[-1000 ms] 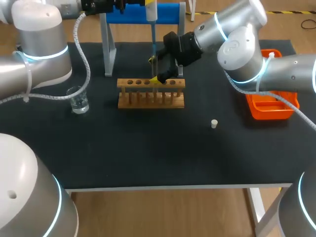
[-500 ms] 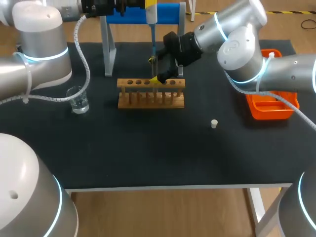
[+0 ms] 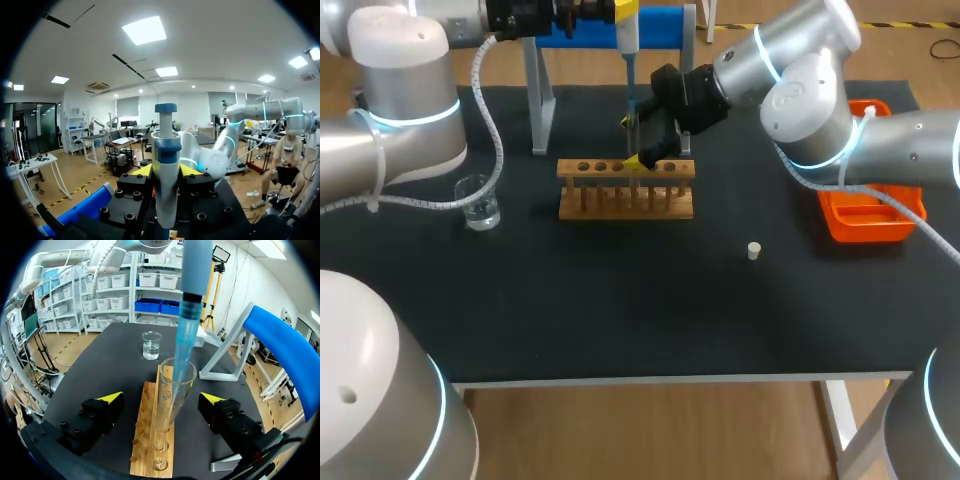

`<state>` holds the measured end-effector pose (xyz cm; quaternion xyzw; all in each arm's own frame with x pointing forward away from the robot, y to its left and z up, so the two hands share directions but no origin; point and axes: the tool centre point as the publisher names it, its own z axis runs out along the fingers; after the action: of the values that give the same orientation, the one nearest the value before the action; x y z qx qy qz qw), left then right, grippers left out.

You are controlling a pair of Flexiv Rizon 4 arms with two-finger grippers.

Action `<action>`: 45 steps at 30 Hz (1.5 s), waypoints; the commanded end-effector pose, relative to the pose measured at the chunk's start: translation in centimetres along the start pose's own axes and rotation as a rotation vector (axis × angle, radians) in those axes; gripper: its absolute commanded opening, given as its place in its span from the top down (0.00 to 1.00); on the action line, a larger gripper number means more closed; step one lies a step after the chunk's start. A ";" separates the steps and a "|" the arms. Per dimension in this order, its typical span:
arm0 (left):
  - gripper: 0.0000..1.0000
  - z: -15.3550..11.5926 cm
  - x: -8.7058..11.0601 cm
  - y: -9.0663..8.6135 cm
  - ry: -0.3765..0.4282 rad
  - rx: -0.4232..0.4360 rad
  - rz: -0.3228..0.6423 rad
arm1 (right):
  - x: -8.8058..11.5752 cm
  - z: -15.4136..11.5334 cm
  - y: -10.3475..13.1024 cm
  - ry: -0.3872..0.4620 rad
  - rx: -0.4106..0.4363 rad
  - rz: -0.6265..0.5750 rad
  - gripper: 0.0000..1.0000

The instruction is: Invert the test tube, pick up the pipette, mount the tip to pipette, aspirate from beaker and dispense into the tube, eject the tip, return the pipette, and cap with the stopper.

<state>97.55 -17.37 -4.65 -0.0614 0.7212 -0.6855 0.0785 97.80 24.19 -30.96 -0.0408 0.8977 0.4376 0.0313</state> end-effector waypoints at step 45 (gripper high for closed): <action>1.00 0.1 -0.8 2.3 -0.007 -0.006 -0.028 | 0.0 -0.1 0.0 0.003 0.002 0.000 0.00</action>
<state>98.25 -17.13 -6.79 -0.0745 0.7218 -0.6844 0.0712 97.79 24.19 -30.96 -0.0407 0.8977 0.4376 0.0314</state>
